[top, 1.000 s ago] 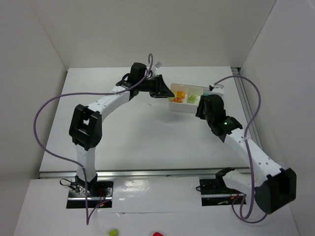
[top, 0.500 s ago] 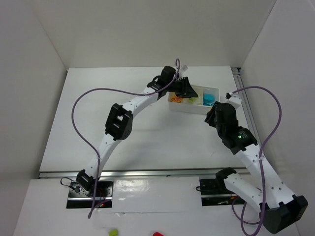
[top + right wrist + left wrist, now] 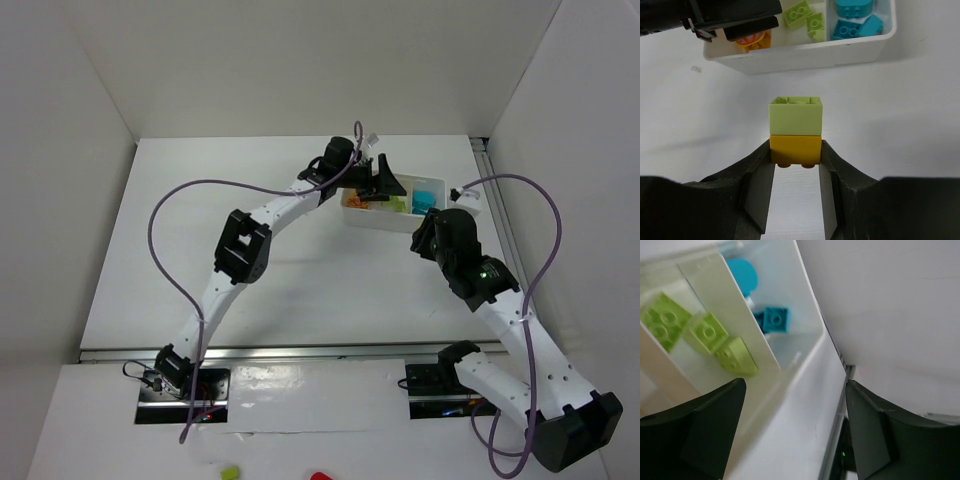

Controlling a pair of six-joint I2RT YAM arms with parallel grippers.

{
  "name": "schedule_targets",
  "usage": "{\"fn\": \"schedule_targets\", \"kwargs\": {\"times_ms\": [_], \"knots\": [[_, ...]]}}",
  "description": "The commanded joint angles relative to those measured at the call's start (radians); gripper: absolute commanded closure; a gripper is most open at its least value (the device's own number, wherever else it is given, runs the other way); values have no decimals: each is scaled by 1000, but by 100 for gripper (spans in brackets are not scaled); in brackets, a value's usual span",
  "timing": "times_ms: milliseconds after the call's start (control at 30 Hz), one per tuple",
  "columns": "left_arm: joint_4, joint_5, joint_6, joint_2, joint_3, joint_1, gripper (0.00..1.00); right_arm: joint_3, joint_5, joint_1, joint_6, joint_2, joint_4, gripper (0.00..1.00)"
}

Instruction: Sort the legos into containers by color

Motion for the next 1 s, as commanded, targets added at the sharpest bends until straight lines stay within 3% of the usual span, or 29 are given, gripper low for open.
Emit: {"fn": "schedule_targets", "kwargs": {"times_ms": [0,133,200,400,467,500,533,600,767,967], "knots": [[88,121,21,-220,-146,27,11,-2,-134,-6,-100,-29,100,77],[220,273,-60,-421,-438,65,12,-24,-339,-6,-189,-41,147,77],[242,362,-104,-484,-507,78,6,-33,-428,-6,-222,-41,158,77],[420,491,-252,-556,-704,88,5,-33,-522,-6,-260,5,178,77],[353,505,-186,-557,-680,79,5,-24,-531,-6,-271,16,187,77],[157,505,-125,-557,-649,79,5,-24,-531,-6,-271,16,187,77],[60,476,5,-532,-576,56,5,-15,-531,-6,-271,16,187,77],[-73,467,81,-512,-517,38,3,-15,-531,-6,-271,28,187,77],[-115,445,96,-503,-505,3,5,-15,-541,-6,-271,37,187,77],[-193,447,156,-465,-474,-25,16,-15,-530,-6,-271,46,187,77]]}}
